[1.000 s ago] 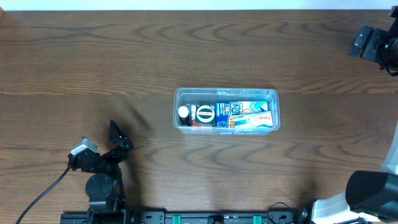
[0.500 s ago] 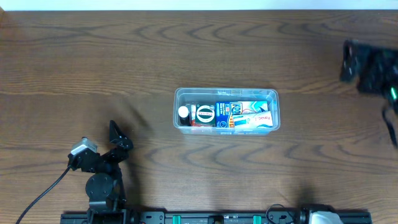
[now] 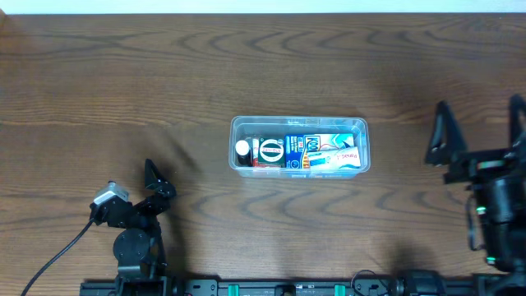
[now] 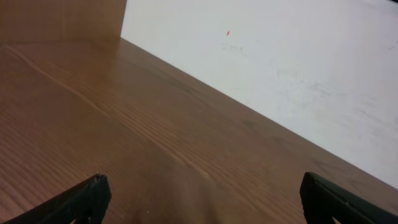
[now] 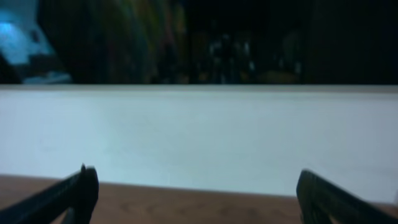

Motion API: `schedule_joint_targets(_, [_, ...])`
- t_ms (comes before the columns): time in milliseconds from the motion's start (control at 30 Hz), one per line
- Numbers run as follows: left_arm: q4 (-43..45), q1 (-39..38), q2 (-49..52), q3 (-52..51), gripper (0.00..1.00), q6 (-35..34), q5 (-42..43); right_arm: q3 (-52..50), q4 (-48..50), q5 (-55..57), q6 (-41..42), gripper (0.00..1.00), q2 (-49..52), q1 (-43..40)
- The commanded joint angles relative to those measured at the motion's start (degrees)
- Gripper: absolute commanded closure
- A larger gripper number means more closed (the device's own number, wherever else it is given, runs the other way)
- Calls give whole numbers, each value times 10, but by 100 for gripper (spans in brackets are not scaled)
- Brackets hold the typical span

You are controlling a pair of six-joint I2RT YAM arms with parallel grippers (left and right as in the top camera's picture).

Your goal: Pack container

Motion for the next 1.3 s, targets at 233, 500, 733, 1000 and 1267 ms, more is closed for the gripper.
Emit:
schedule_joint_targets(233, [-9,3,3,-17,2,5,-2,-333,220,-46,-1,1,-163,17])
schedule_joint_targets(500, [-9,3,3,-17,2,5,-2,-450,222,-46,-2,1,-283,32])
schedule_joint_targets(733, [-9,3,3,-17,2,5,-2,-508,202,-40,-2,1,-306,32])
schedule_joint_targets(1000, [-9,3,3,-17,2,5,-2,-524,138,-31,-2,1,-307,32])
schedule_joint_targets(1267, [-9,3,3,-17,2,5,-2,-524,96,-28,-2,1,-308,32])
